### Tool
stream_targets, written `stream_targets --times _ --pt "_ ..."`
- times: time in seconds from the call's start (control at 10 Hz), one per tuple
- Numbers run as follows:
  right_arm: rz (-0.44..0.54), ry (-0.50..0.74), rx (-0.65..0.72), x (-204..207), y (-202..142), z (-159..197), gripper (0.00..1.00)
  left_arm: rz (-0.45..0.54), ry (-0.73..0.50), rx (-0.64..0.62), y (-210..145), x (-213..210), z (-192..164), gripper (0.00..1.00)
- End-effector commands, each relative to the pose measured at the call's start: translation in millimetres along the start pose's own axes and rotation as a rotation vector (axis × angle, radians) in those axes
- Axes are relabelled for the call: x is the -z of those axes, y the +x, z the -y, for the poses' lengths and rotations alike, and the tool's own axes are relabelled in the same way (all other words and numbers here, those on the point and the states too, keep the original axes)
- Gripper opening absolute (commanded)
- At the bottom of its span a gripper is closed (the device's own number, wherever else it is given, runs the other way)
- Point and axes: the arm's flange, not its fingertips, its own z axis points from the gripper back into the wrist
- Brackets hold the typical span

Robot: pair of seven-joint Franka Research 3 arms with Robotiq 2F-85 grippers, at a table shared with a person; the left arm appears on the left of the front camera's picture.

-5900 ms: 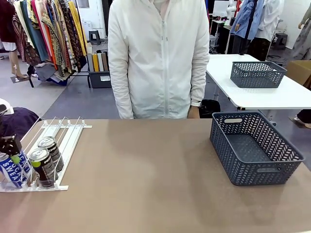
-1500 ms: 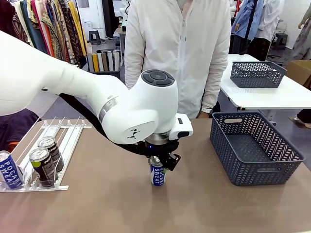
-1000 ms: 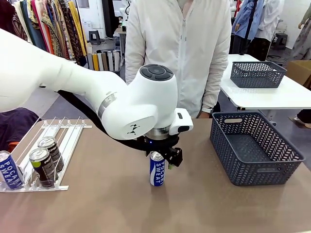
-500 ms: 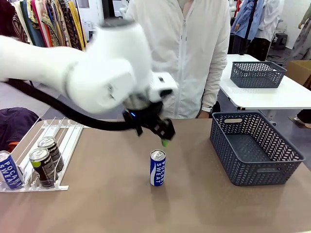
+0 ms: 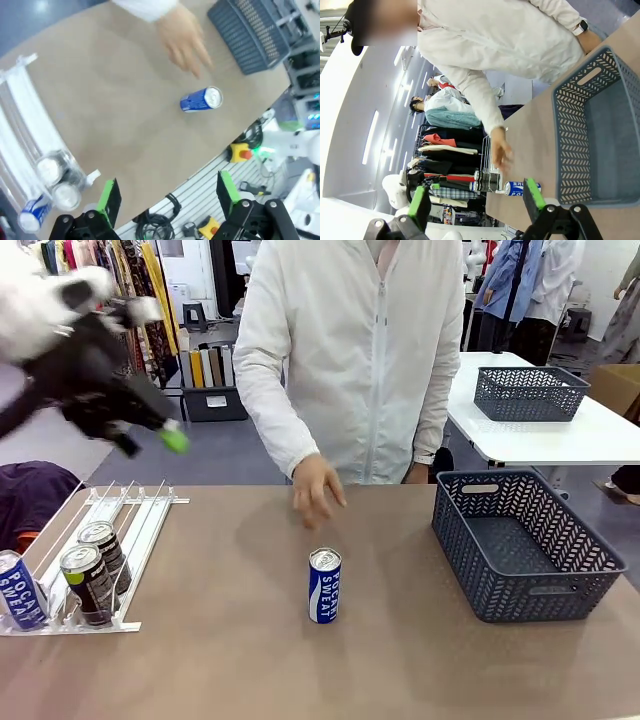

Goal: Retrieve and store the cans from the dispenser.
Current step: Pick up one can from the Automatic Can Dispenser and place it in the middle of the table.

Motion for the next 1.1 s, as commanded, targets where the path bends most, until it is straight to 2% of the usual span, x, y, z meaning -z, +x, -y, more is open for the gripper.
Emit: stream_targets --times 0.0,0.2,0.4,0.5,0.6,0.7,0.8,1.0 --pt "0.011 0.021 -0.016 2 3 -3 1.0 0.058 -0.108 -0.14 -16 -24 -65 1.0" --pt "0.011 0.021 -0.016 2 3 -3 1.0 0.125 -0.299 -0.301 -64 -63 -161 1.0" --pt "0.011 0.021 -0.016 2 3 -3 1.0 0.22 -0.394 -0.473 -115 -69 -220 1.0" --pt "0.011 0.021 -0.016 2 3 -3 1.0 0.275 -0.488 -0.534 -136 -65 -244 1.0" --pt "0.011 0.021 -0.016 2 3 -3 1.0 0.307 -0.552 -0.568 -148 -59 -258 1.0" --pt "0.011 0.021 -0.016 2 3 -3 1.0 0.294 -0.59 -0.587 -156 -52 -267 1.0" --pt "0.011 0.021 -0.016 2 3 -3 1.0 0.246 -0.574 -0.568 -159 -54 -268 1.0" --pt "0.011 0.021 -0.016 2 3 -3 1.0 0.284 -0.526 -0.602 -164 -63 -267 1.0"
